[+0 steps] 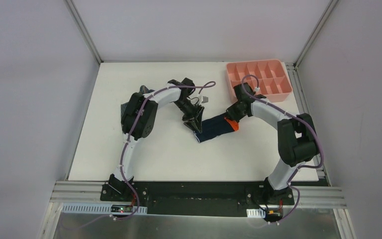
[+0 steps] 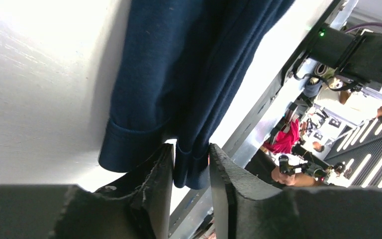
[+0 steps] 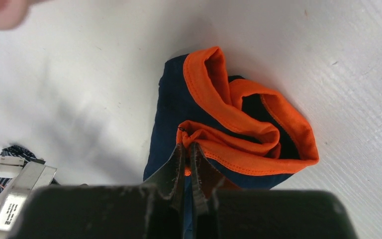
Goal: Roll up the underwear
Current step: Fold the underwear at the center of the board.
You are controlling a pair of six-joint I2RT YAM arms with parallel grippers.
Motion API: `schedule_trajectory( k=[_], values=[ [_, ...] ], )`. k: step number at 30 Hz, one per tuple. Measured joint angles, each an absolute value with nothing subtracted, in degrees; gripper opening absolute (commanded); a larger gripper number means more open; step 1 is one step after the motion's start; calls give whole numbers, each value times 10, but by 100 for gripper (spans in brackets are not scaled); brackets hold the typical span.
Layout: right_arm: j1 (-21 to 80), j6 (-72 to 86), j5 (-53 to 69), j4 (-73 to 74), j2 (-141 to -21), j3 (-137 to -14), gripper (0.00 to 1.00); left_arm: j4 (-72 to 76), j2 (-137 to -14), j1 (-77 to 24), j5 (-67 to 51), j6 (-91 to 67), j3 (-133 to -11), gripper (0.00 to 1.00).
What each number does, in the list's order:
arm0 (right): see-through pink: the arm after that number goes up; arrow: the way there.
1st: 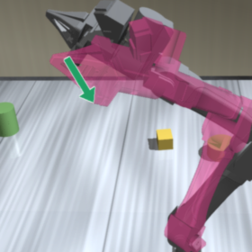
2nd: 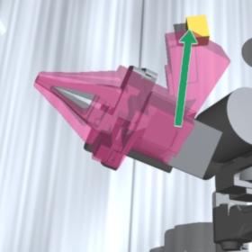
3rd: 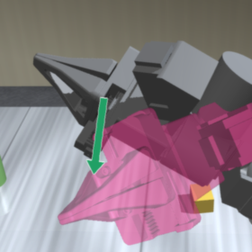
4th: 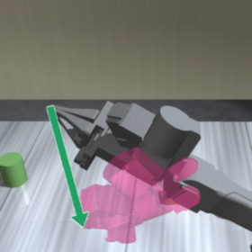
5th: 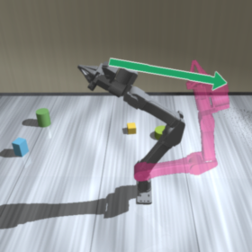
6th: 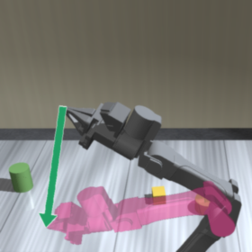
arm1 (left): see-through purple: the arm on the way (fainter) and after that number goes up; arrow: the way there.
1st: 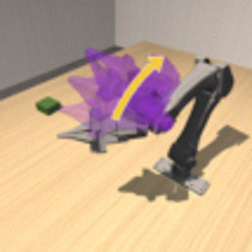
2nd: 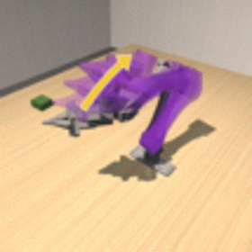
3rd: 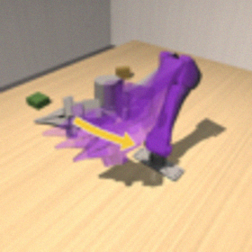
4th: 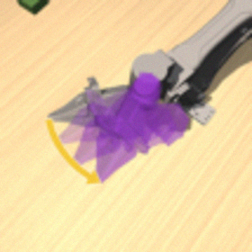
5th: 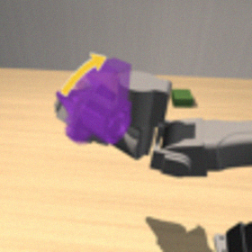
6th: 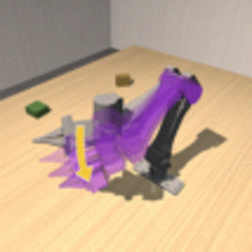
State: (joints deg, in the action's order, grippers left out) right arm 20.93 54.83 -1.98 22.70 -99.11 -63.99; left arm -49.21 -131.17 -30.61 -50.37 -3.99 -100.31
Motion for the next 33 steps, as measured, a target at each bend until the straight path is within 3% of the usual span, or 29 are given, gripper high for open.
schedule_trajectory(
  k=[33],
  values=[
    [154, 568, -22, 212, -1052, -707, 0, -437, -1274, -247, -476, -142, -1020, 17]
  ],
)
